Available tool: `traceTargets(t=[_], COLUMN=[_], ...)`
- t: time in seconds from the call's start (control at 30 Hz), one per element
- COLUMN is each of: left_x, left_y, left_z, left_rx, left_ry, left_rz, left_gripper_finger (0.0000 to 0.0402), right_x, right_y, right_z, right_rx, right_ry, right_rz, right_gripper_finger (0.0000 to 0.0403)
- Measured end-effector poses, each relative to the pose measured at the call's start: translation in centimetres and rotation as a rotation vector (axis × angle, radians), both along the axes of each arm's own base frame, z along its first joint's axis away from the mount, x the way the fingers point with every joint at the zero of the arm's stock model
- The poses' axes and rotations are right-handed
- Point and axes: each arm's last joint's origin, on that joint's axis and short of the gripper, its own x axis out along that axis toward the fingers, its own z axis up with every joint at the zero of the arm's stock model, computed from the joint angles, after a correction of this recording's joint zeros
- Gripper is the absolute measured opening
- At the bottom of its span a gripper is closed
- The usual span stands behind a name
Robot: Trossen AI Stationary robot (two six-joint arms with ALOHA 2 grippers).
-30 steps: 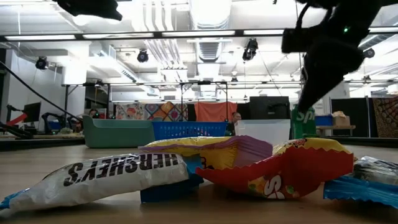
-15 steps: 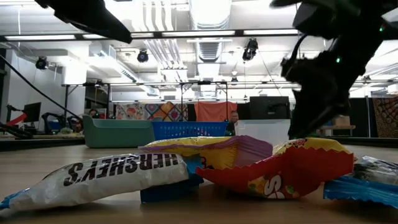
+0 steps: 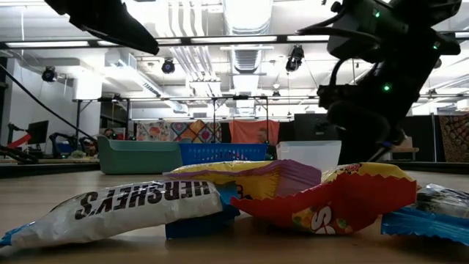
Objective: Sort candy
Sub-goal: Put the hersheys bar into the transparent bin
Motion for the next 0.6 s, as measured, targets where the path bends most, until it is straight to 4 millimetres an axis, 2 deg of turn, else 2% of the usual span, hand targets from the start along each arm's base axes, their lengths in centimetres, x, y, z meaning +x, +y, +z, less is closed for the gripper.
traceTargets(t=[0.2,0.6], left_x=[0.0,0.0], left_y=[0.0,0.0], left_z=[0.0,0.0], left_rx=[-0.003,-0.004], left_ry=[-0.002,-0.002], left_rz=[0.002,0.002], left_gripper_finger=[0.0196,0.0196], right_x=[0.0,-0.6], right_y=[-0.1,-0.2], right_z=[0.6,3.5], right_rx=[-0.014,0.018], right_ry=[-0.016,-0.110], right_rz=[0.025,0.050], right_gripper_finger=[0.0057,0.0042])
